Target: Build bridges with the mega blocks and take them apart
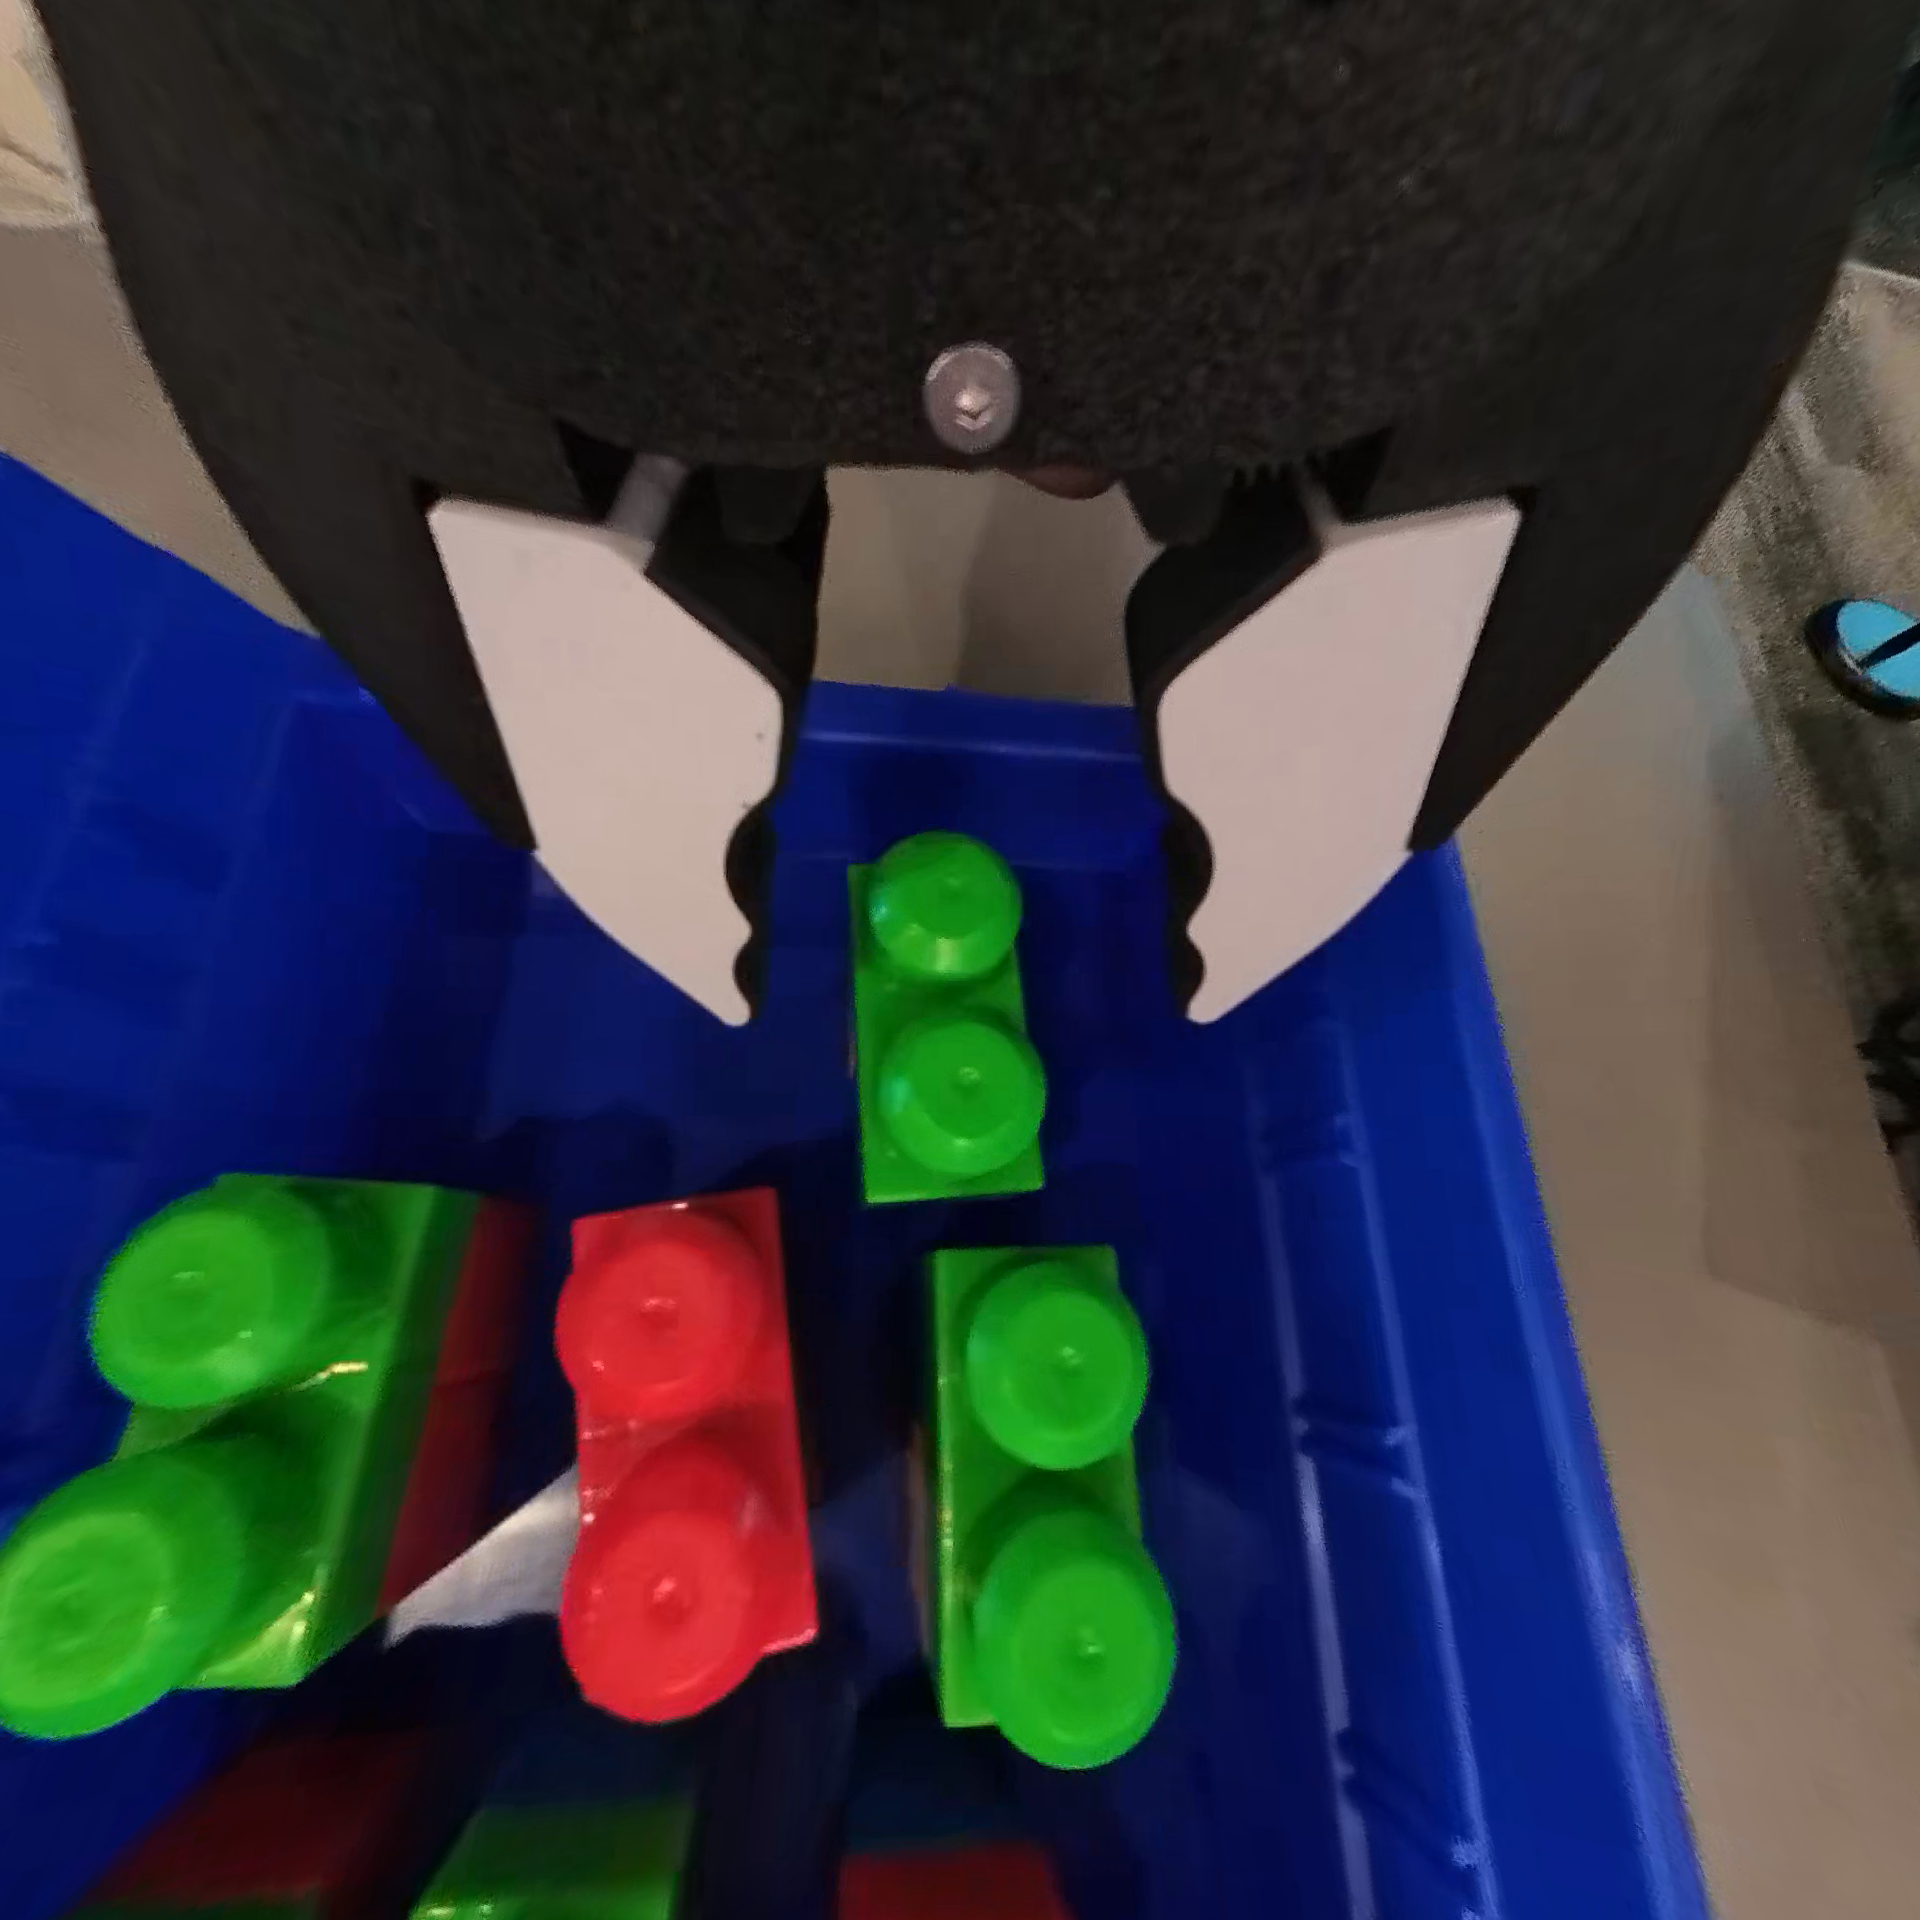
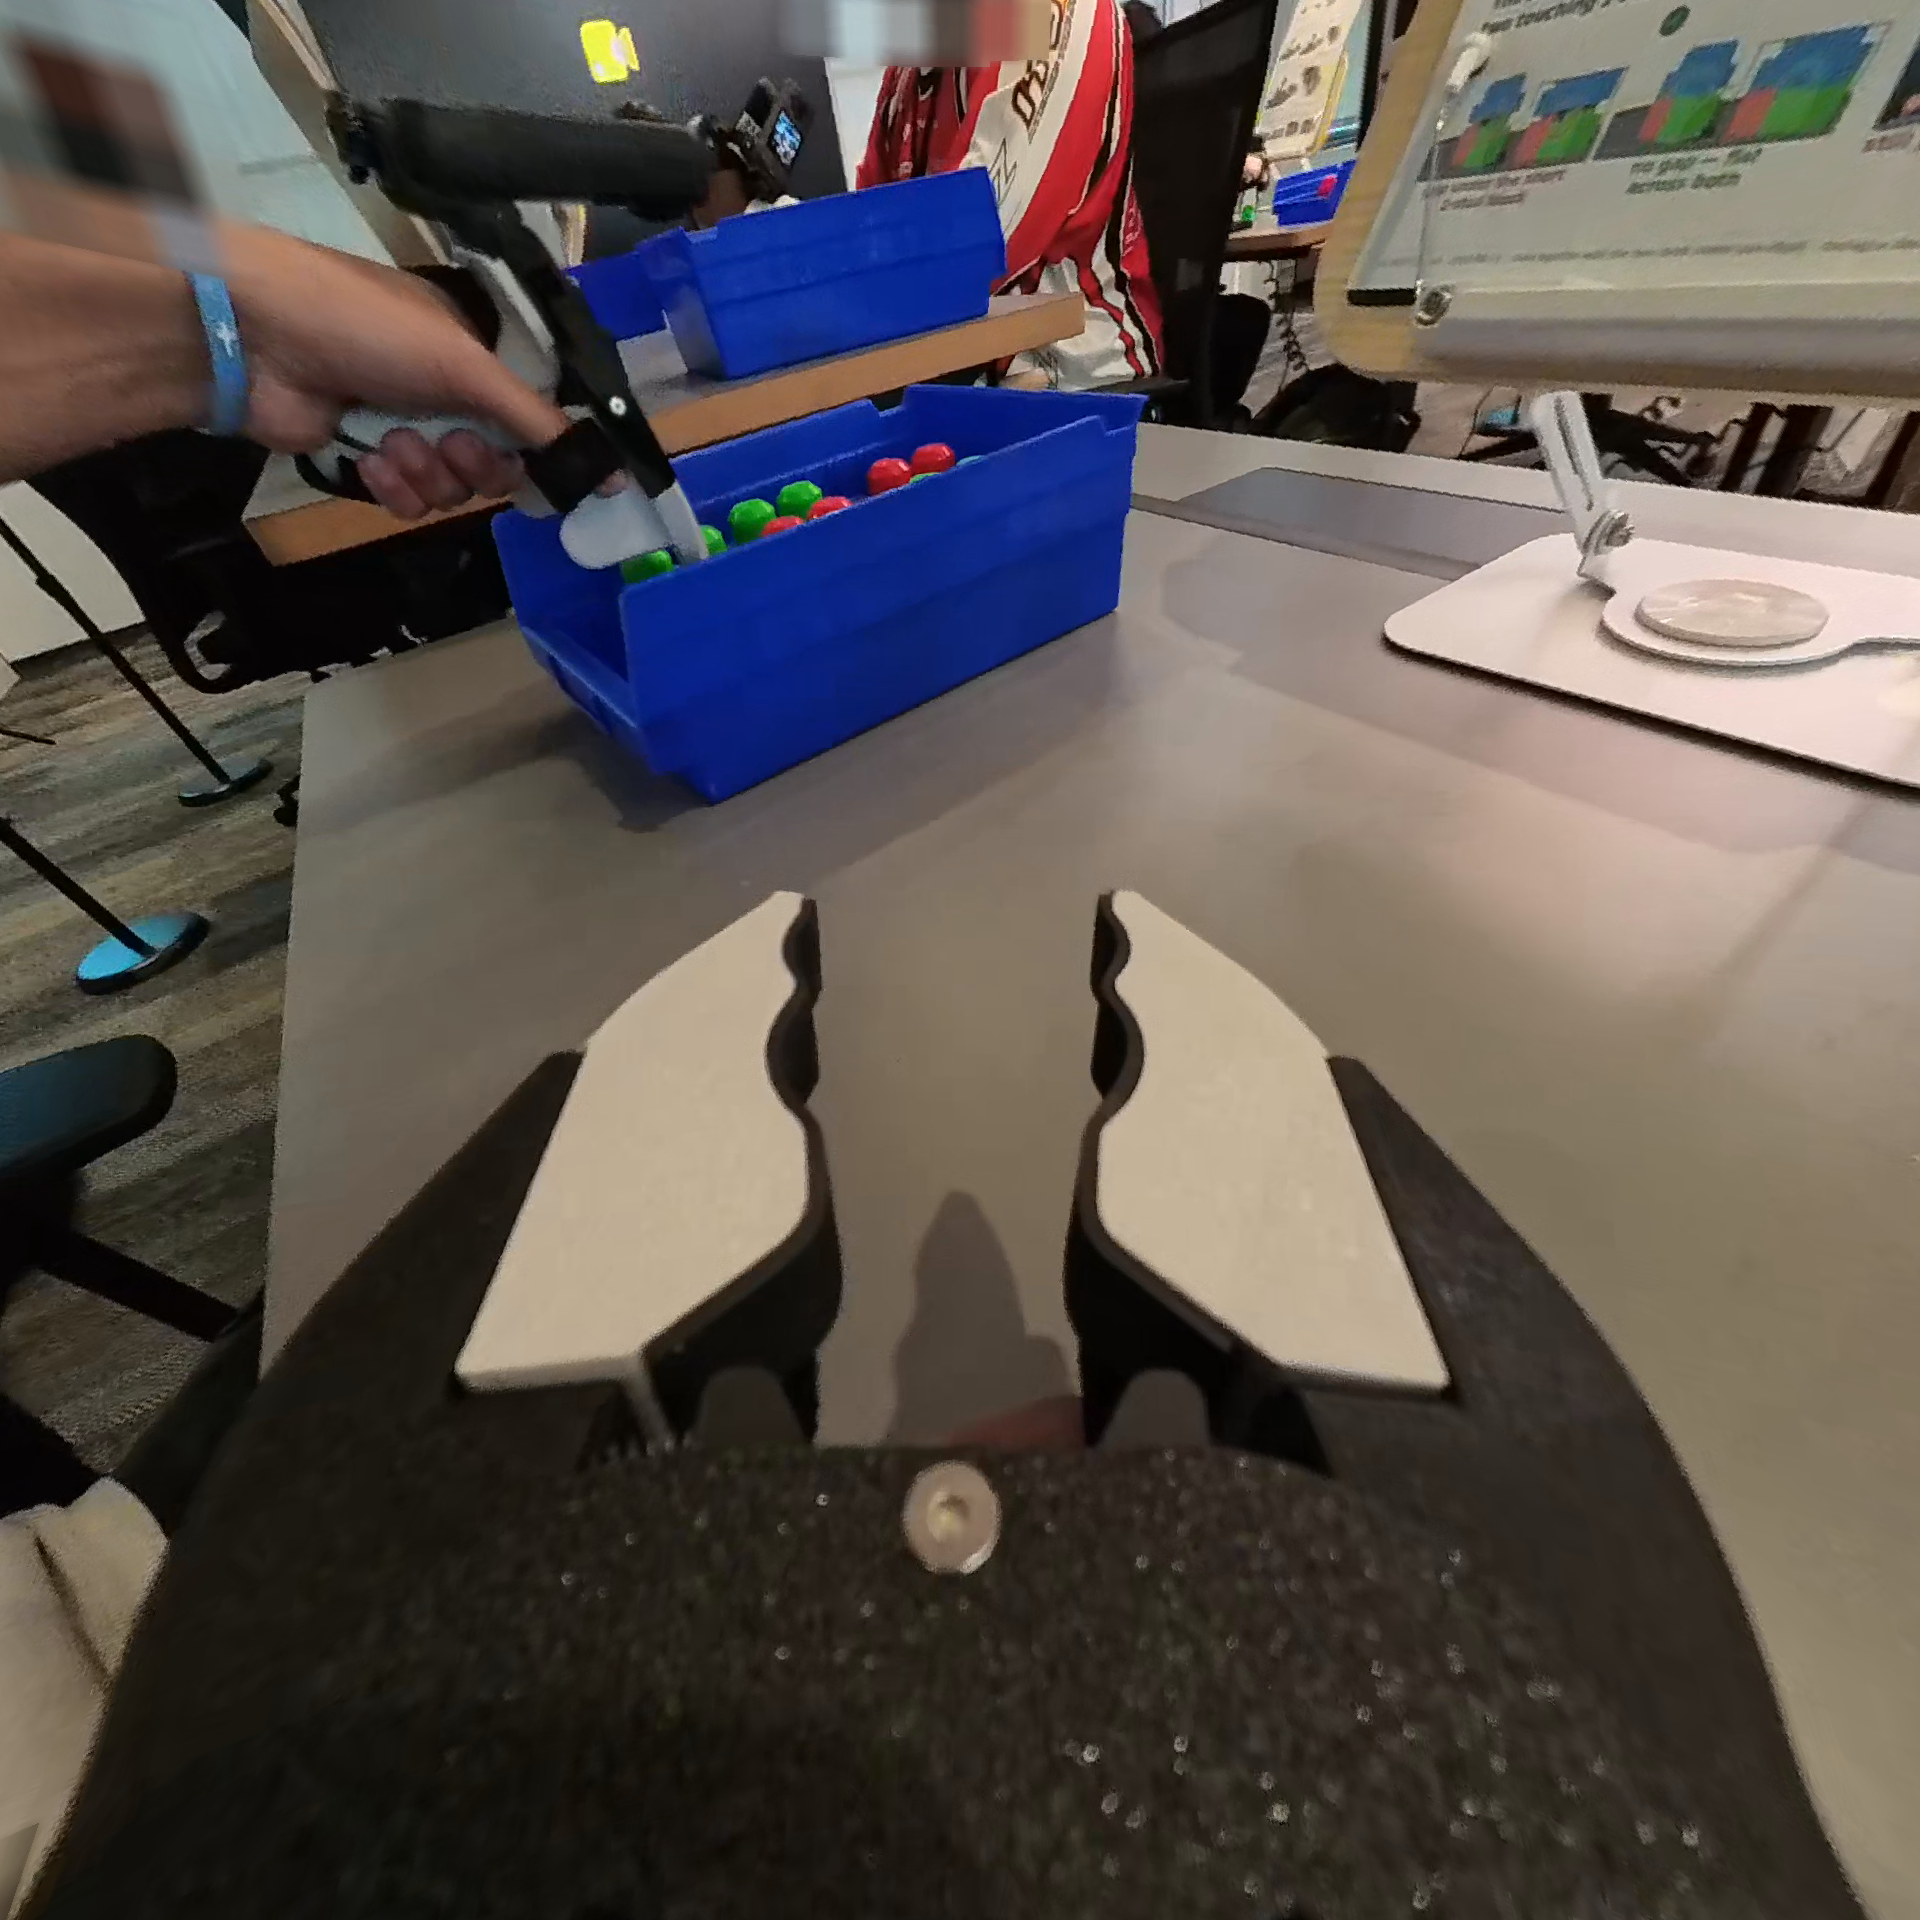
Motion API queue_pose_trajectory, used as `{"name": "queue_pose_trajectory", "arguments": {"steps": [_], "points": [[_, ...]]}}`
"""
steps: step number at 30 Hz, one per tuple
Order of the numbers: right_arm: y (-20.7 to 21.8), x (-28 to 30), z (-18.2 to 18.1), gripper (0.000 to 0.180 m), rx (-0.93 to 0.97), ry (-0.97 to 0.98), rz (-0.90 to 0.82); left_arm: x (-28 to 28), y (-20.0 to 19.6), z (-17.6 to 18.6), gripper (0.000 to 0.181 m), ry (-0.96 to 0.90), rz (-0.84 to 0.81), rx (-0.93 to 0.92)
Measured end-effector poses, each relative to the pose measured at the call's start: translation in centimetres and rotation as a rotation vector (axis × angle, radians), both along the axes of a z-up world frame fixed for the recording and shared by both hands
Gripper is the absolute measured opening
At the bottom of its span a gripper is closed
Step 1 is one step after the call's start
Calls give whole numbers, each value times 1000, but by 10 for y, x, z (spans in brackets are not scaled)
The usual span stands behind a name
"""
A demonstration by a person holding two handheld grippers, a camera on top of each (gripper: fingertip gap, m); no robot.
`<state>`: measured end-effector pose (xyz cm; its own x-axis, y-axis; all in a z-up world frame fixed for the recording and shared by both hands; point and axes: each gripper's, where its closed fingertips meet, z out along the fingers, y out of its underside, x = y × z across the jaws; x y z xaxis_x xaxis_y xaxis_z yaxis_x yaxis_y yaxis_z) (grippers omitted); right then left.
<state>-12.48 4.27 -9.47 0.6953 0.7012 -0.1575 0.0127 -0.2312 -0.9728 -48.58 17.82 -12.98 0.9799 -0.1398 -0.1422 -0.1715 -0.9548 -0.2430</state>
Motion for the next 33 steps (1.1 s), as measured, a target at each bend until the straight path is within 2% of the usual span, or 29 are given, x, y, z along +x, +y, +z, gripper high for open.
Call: {"name": "queue_pose_trajectory", "arguments": {"steps": [3, 5, 12, 14, 17, 22, 25, 28, 33], "points": [[0, 3, -1, 50, -16, 14, -2, -3, -3, -10, 68, -42, 17, -32], [1, 3, -3, 50, -25, 15, -3, 4, -6, -17, 34, -129, 4, -67], [2, 3, -4, 49, -34, 11, -1, 4, -11, -12, 34, -161, -85, -73], [1, 4, -4, 49, -30, 11, -3, 12, -10, 5, 34, -214, -133, -8], [1, 6, -1, 47, -27, 34, 1, 34, -11, 51, 34, -315, -281, 157], [1, 7, 5, 47, -41, 107, 28, 93, -38, 133, 34, -590, -523, 490], [1, 7, 8, 47, -62, 160, 52, 146, -66, 165, 34, -928, -688, 619], [-5, 5, 16, 47, -64, 222, 113, 198, -90, 165, 33, -1217, -842, 622], [-15, 5, 30, 47, -47, 332, 200, 261, -111, 137, 33, -1419, -1001, 528]]}}
